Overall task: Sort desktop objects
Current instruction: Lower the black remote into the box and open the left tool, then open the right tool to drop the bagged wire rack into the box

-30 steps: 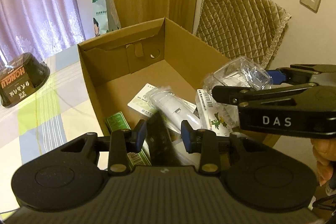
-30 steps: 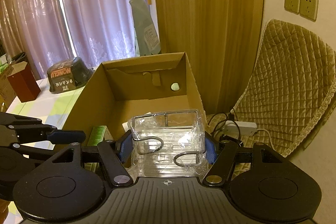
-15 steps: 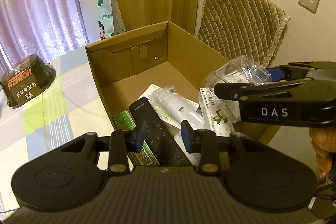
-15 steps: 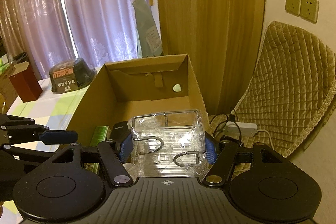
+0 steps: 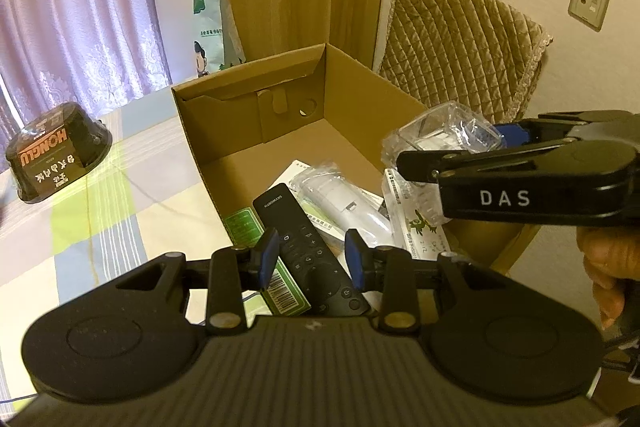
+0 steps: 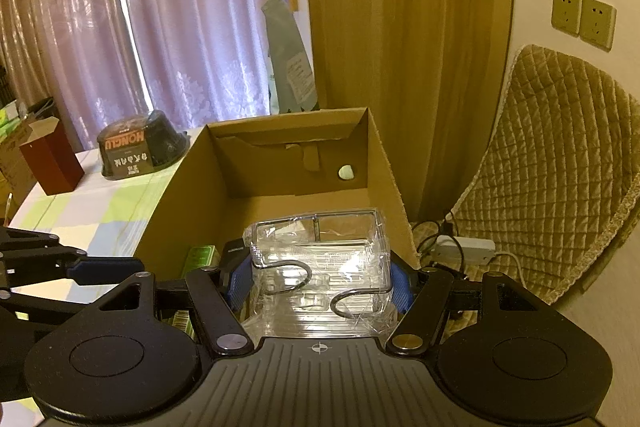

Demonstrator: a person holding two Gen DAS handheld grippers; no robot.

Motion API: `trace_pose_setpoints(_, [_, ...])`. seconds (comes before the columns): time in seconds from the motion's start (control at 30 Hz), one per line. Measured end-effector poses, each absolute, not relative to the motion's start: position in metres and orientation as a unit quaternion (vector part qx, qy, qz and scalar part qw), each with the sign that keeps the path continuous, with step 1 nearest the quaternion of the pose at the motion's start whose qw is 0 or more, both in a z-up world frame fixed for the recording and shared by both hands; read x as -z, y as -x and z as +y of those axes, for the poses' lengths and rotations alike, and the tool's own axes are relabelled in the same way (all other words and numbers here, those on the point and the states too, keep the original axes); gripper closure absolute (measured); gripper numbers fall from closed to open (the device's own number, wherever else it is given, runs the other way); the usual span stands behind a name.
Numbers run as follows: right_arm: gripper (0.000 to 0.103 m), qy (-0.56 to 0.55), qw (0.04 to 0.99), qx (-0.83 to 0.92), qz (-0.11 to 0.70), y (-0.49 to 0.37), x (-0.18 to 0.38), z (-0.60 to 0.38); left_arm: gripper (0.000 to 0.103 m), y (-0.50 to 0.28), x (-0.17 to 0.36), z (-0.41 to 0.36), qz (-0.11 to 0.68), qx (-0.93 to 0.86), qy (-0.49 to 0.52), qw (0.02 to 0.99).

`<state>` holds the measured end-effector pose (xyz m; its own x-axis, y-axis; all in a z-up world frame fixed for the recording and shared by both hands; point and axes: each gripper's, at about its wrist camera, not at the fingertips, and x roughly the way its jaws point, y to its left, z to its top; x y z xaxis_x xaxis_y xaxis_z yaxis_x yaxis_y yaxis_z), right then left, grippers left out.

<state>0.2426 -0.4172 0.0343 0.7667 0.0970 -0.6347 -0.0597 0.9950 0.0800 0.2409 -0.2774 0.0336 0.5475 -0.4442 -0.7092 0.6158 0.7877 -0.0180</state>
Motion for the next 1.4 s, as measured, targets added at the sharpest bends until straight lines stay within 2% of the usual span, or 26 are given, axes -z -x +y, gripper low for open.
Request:
trace_pose_setpoints(0.4, [0.037,-0.042,0.937,-0.053,0.342,-0.253,-0.023,-0.416,0.072,-0.241,-0.031,-0.269,0.369,0.302,-0.107,0.872])
trace_pose_setpoints(0.47, [0.035,-0.038,0.938,-0.06,0.34,-0.253,-0.024,-0.414,0.072,-0.241,-0.031,-0.269,0.369,0.303,-0.108,0.872])
trace_pose_setpoints(0.53, [0.025,-0.04,0.94,-0.056,0.334,-0.252,-0.024,-0.414,0.072,-0.241,-0.031,-0.269,0.369,0.303,-0.107,0.873])
trace_pose_setpoints(0.6, [0.021,-0.047,0.942,-0.054,0.327,-0.251,-0.026,-0.416,0.072,-0.241,-0.031,-0.268,0.369,0.302,-0.106,0.873])
trace_pose_setpoints(1.07, [0.021,-0.058,0.941,-0.044,0.33,-0.24,-0.034,-0.423,0.067,-0.233,-0.033,-0.265,0.367,0.301,-0.108,0.874])
trace_pose_setpoints(1.27, [0.021,-0.059,0.94,-0.041,0.333,-0.23,-0.038,-0.426,0.061,-0.224,-0.038,-0.263,0.367,0.297,-0.105,0.875])
trace_pose_setpoints(1.37, [0.021,-0.053,0.94,-0.043,0.334,-0.224,-0.041,-0.427,0.05,-0.216,-0.041,-0.26,0.364,0.294,-0.102,0.878])
trace_pose_setpoints(1.4, [0.019,-0.05,0.94,-0.044,0.334,-0.221,-0.042,-0.427,0.042,-0.213,-0.042,-0.259,0.362,0.292,-0.099,0.88])
